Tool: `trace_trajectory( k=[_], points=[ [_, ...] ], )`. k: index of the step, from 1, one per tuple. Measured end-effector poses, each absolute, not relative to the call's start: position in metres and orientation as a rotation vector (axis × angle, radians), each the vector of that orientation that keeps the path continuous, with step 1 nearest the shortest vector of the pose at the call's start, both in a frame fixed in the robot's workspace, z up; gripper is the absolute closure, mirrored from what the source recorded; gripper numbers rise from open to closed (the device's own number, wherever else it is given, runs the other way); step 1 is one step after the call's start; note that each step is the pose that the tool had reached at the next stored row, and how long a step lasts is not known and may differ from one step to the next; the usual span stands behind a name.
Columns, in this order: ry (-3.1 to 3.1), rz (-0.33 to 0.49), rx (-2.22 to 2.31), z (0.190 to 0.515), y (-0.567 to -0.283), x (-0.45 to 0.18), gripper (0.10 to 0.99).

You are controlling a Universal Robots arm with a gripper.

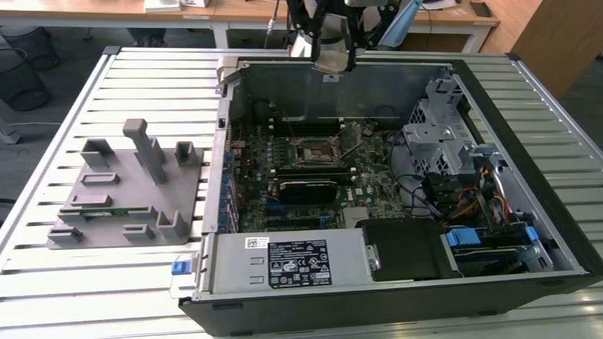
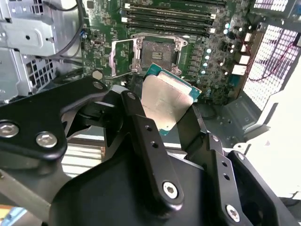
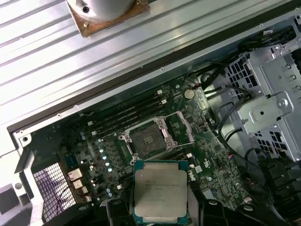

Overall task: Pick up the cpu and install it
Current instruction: 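Place the cpu into insertion slot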

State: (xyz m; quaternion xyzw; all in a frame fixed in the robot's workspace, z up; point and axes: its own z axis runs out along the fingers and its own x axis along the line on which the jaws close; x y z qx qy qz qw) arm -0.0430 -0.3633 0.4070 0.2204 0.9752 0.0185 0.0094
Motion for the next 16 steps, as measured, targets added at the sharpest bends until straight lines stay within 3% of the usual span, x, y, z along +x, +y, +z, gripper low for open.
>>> trace_trajectory(
  k=[16],
  points=[
    [2.931, 0.053, 1.064, 0.4020, -0.3629, -0.0430, 0.545]
  ],
)
